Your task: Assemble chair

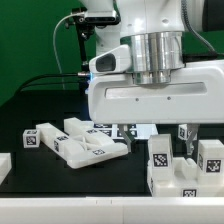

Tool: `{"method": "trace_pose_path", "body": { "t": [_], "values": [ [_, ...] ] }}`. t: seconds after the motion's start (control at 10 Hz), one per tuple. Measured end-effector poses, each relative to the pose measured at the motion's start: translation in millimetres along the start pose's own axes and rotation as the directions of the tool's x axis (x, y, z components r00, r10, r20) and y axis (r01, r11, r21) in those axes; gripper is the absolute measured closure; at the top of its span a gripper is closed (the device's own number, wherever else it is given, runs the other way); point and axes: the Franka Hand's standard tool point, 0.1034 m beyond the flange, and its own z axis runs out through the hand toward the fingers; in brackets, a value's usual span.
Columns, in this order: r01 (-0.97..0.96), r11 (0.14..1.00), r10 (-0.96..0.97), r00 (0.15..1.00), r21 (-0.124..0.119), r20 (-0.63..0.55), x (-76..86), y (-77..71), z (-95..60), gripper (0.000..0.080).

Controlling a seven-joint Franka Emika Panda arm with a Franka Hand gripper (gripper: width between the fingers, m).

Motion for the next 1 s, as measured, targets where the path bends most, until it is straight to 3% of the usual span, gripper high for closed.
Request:
{"method": "trace_pose_path", "body": {
  "t": [0.1,0.2,0.4,0.6,0.8,1.0],
  "values": [
    [-0.013,1.0,0.013,1.0,0.0,0.0,0.1,0.1,0.0,0.0367],
    [-0.048,0.999,0.048,0.999,0.001,0.0,0.0,0.0,0.0,0.0505],
    [-0.145,0.989,0.145,0.989,0.001,0.0,-0.1,0.0,0.1,0.0517],
    [-0.393,0.92,0.393,0.92,-0.007,0.014,-3.7,-4.0,0.4,0.0517],
    [-0.626,0.779,0.627,0.779,-0.008,0.013,-4.5,-3.5,0.8,0.0517],
    [-0.833,0.553,0.833,0.554,0.031,0.022,-1.6,-1.6,0.8,0.0515]
  ]
}}
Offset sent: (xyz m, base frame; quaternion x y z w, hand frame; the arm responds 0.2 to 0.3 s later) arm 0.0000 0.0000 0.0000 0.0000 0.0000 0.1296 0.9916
